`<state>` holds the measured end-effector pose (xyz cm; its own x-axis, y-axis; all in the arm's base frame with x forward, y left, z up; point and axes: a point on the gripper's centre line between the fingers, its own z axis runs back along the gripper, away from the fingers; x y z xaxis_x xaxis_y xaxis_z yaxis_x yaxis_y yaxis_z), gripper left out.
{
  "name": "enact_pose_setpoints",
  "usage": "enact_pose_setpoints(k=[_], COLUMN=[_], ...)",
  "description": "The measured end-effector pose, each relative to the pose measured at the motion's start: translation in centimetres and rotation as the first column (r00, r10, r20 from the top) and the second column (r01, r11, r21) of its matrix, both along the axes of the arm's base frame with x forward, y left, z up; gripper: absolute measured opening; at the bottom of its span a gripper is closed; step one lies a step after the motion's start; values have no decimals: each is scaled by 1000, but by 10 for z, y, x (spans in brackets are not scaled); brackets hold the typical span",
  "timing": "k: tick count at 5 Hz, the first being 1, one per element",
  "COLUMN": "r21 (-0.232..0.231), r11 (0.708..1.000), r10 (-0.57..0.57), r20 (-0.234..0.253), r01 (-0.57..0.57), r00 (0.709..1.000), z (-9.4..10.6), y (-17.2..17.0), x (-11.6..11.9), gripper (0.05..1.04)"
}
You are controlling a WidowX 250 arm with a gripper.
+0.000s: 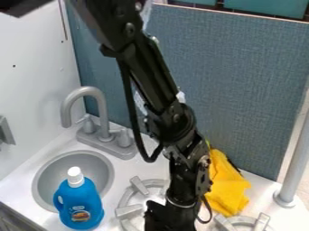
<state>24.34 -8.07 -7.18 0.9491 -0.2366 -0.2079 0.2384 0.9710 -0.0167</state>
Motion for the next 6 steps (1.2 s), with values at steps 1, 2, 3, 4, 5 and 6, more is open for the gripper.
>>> enact_pose_setpoints(k=[1, 2, 3, 4, 5, 6], r21=[-59, -72, -90, -120, -101, -15], r11=[997, 995, 990, 983, 976, 947], r10=[41, 76, 112, 143, 205, 312], r20=[36, 19, 20, 21, 130, 279], r01=[-39, -75, -110, -139, -193, -321], r00=[999, 997, 994, 990, 970, 908], z=[-8, -19, -22, -21, 29, 85], y=[-4, -6, -11, -16, -13, 5], x=[5, 8, 10, 11, 31, 37], gripper=[947, 671, 512, 485, 485, 485])
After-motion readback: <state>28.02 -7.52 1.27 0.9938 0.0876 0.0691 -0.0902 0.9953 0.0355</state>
